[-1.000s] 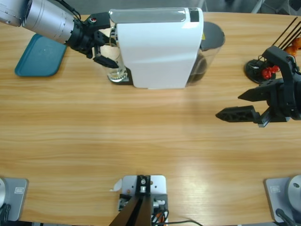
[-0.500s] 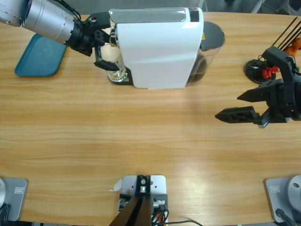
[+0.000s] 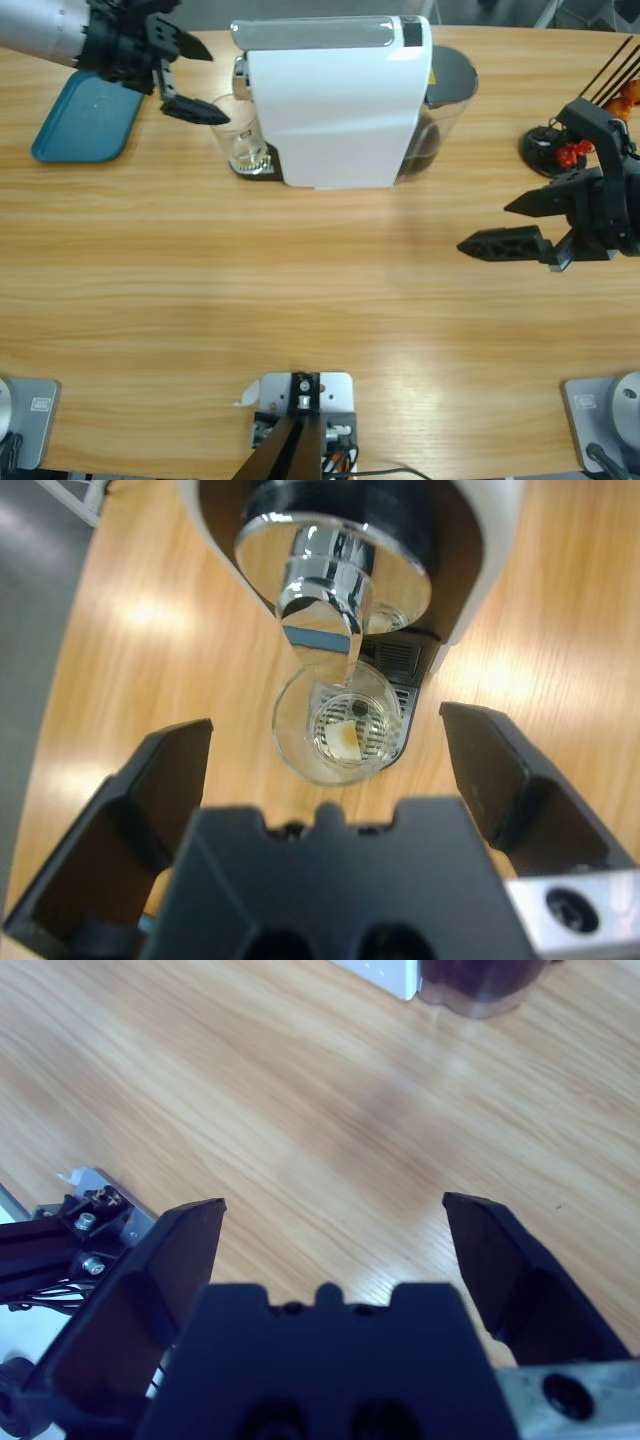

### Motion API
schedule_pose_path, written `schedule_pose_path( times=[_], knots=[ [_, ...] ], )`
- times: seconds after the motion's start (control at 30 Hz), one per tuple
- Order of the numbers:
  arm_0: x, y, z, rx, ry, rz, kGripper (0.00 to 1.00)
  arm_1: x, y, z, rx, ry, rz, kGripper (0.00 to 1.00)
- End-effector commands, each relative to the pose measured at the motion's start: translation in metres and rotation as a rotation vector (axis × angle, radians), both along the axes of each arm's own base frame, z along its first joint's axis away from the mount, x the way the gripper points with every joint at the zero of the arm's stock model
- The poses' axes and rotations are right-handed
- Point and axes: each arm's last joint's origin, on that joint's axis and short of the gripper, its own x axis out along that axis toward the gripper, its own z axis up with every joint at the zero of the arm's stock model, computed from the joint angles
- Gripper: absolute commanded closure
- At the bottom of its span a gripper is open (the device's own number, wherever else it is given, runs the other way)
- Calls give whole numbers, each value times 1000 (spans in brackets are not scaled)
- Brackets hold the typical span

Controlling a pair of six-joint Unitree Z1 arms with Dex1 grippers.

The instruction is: Pour coffee

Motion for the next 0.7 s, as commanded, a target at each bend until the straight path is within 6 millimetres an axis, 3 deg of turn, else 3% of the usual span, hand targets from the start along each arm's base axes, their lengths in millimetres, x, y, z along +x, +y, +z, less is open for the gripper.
schedule_pose_path(
  times=[0.03,0.1,0.13,0.2,0.23,0.3,0.4,0.57,0.7],
  knots=[
    [-47,47,38,-116,27,335,4,21,7,66,-5,-124,-62,44],
    [-70,58,42,-183,80,454,4,32,10,95,-44,-153,-131,341],
    [-84,63,42,-217,110,492,4,39,12,106,-70,-175,-166,395],
    [-108,71,34,-257,166,541,4,51,20,116,-65,-201,-179,935],
    [-121,76,27,-267,198,569,4,60,24,120,-58,-212,-183,1000],
    [-142,86,13,-266,228,608,4,74,32,126,-33,-238,-193,1000],
    [-162,93,6,-286,254,625,5,99,55,136,65,-134,-236,1000],
    [-169,85,0,-266,339,649,9,146,86,146,103,-14,-236,1000],
    [-169,86,-6,-247,345,669,9,170,102,136,42,56,-239,1000]
  ],
)
